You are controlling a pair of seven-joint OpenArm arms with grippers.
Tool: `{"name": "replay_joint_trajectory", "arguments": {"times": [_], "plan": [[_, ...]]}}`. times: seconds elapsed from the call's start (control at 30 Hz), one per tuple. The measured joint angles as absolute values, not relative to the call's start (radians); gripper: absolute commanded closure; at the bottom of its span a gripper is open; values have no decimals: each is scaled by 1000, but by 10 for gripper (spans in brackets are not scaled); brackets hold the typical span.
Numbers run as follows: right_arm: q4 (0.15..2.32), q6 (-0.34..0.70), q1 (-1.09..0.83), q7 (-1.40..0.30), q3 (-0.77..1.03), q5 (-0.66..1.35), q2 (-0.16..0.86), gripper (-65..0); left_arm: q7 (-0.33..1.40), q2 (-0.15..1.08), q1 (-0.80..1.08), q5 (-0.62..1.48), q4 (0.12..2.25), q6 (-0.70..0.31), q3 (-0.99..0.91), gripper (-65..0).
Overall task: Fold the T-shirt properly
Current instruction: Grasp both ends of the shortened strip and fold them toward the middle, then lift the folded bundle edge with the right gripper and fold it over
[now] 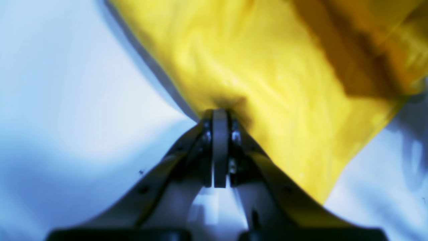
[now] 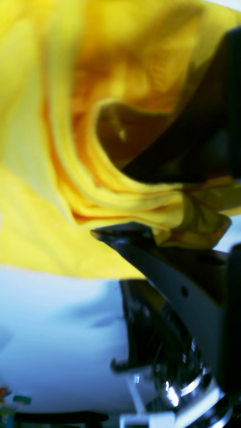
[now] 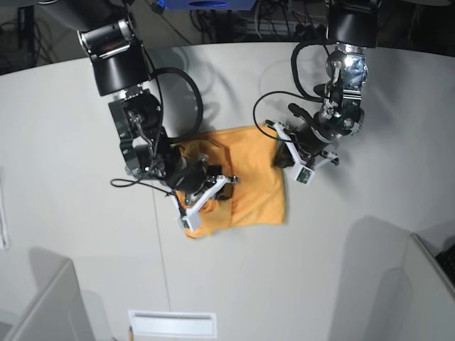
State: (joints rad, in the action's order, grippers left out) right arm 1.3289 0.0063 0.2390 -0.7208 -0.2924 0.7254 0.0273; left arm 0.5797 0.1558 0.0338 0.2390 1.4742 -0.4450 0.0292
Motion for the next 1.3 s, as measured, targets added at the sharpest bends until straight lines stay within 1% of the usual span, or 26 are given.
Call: {"name": "replay_joint_trajectory", "arguments": {"times": [0.13,0.23,0.4,0.43,0.5,0.53,0.57,0.77,0.87,1.07,1.27,1.3], "plan": [[1324,6,241,-709,-308,724,30,0,579,155,35,239,1474,-445,31,0],[1276,7,261,-704,-340,729,25,0,580,156,34,239,1475,-445,29,0],[1250,7,263,-708,-340,732,28,0,578,170,48,241,1481,-446,24,0],[1250,7,263,-707,-340,731,28,-32,579,187,51,247,1481,-452,27,0],[1250,-13,262,-709,-340,735,27,-183,580,204,53,247,1477,-450,23,0],[1250,-31,262,-710,-340,735,27,-236,579,208,53,247,1477,-442,19,0],[1250,-57,262,-711,-340,736,24,-263,579,220,56,248,1478,-448,12,0],[1342,-153,241,-718,-343,727,27,-260,579,228,109,256,1528,-453,-159,0],[1361,-207,263,-758,-413,726,36,-263,580,237,113,252,1528,-447,-214,0],[1362,-294,299,-752,-546,731,34,-264,580,233,125,255,1525,-456,-288,0],[1362,-310,311,-756,-630,731,29,-258,579,234,129,255,1525,-450,-329,0],[1364,-330,319,-755,-654,732,31,-258,580,233,128,255,1525,-449,-331,0]]}}
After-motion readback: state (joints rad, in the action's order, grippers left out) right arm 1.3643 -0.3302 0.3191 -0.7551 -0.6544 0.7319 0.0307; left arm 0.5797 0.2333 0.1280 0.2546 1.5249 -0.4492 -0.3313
